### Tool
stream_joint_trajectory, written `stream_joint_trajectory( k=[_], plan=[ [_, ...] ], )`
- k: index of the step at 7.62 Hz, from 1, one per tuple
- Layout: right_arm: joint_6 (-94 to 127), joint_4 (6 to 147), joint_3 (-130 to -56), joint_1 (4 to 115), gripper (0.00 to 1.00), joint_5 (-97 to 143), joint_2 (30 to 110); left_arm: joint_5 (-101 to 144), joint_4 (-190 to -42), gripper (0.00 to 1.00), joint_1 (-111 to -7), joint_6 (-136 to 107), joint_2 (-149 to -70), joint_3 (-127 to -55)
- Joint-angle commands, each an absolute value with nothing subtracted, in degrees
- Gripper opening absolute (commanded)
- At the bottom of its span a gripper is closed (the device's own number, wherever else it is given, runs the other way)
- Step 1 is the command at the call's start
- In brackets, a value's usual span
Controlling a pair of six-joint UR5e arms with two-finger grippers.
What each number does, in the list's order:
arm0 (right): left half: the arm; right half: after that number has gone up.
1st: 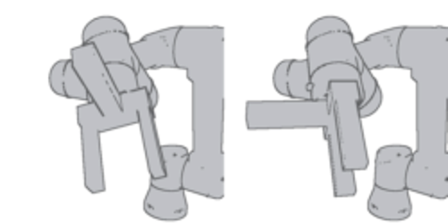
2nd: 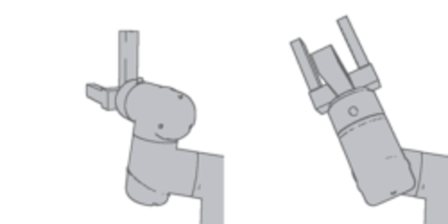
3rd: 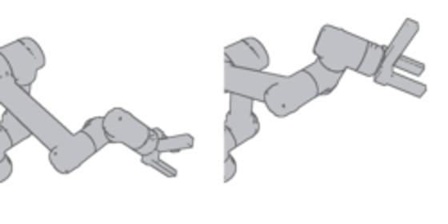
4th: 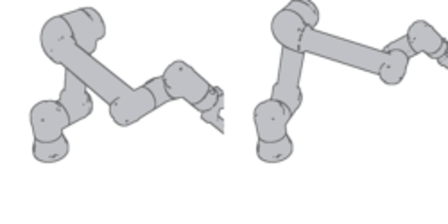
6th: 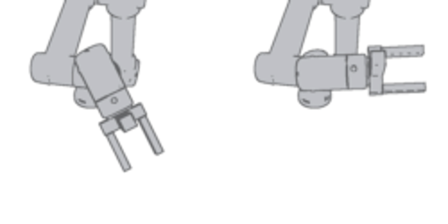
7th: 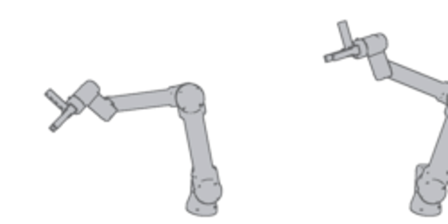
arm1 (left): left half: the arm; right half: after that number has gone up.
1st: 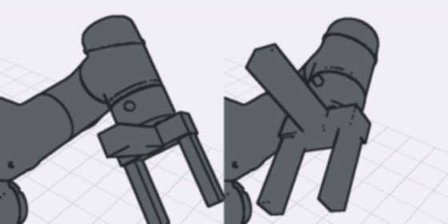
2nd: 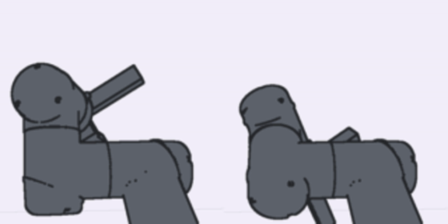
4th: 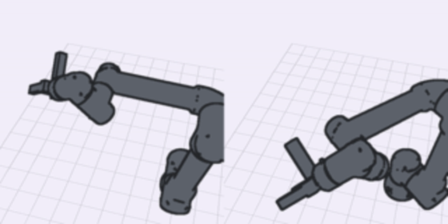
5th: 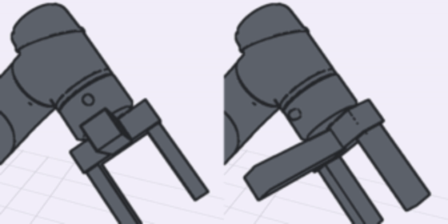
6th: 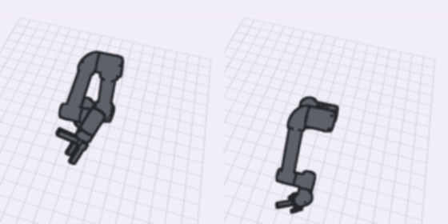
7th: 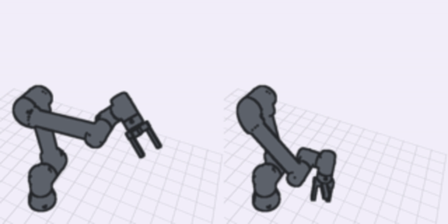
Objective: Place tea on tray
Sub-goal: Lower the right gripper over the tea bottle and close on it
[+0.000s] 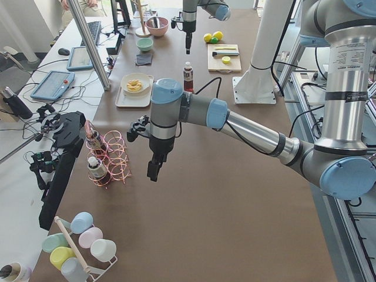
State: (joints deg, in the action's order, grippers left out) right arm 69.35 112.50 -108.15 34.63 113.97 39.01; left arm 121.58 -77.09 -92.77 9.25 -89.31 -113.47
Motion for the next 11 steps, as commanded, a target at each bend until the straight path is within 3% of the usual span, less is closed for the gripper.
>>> stream_joint_trajectory(
  k=[1,8,9,11],
  plan=[
    [71.7,113.6,-100.8,29.0,1.0,106.6,31.6,121.7,-77.6,0.98,-96.7,13.5,-87.6,-111.7],
    [66.9,110.3,-95.5,31.9,1.0,108.0,33.8,125.0,-78.3,0.98,-96.7,13.1,-87.6,-111.5],
    [67.1,110.3,-95.7,31.7,0.93,107.8,33.9,125.0,-78.3,0.98,-96.7,13.1,-87.8,-111.5],
    [67.7,110.2,-95.9,31.6,0.34,107.9,33.9,125.1,-78.3,0.98,-96.7,13.1,-88.0,-111.5]
  ],
)
